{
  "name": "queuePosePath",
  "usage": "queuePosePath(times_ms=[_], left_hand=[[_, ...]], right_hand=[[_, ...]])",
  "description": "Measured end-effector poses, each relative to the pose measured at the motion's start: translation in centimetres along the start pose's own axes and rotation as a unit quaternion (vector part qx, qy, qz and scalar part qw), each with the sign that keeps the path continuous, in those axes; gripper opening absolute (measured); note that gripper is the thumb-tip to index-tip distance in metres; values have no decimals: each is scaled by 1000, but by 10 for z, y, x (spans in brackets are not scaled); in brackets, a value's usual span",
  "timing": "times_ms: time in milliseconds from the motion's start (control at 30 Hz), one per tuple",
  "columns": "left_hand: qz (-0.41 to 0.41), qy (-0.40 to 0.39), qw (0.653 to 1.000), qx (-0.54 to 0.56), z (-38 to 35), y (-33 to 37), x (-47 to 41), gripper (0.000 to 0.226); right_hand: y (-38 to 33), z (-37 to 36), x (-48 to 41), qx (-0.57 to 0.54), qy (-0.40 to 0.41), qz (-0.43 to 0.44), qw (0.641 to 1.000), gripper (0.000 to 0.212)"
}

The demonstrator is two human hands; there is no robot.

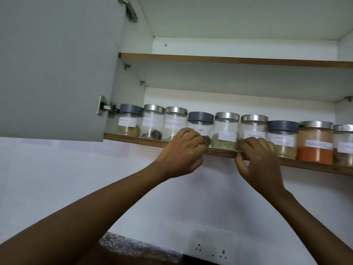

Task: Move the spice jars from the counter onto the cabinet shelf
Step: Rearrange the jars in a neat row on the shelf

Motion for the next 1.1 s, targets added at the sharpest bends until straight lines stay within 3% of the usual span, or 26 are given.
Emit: queuePosePath(times_ms=[200,333,500,700,833,967,1100], left_hand=[[83,-48,995,-11,19,-88,54,25],[76,-73,994,-29,31,-133,81,30],[89,-71,991,-65,40,-180,107,17],[157,-69,984,-52,40,-220,110,43],[143,-139,975,-102,24,-232,103,72],[146,-252,937,-191,12,-256,100,108],[137,-290,916,-242,6,-269,100,117]], right_hand=[[-75,-42,-22,-29,-15,7,999,13],[-120,-70,-33,-40,-17,6,999,9],[-167,-101,-42,-44,-31,19,998,10],[-192,-129,-58,-6,-58,21,998,15],[-187,-148,-78,52,-89,20,994,54],[-176,-174,-102,94,-198,0,976,100],[-174,-193,-123,148,-272,45,950,118]])
Point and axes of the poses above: each hand's wrist, its own x-axis away from the middle knuckle, its own z-axis out of the back of the hand, y = z × x, the point moved 10 cm from there along -x, towards the middle knuckle, and after that the axes turned 10 degrees about y, right-handed, at the moved point
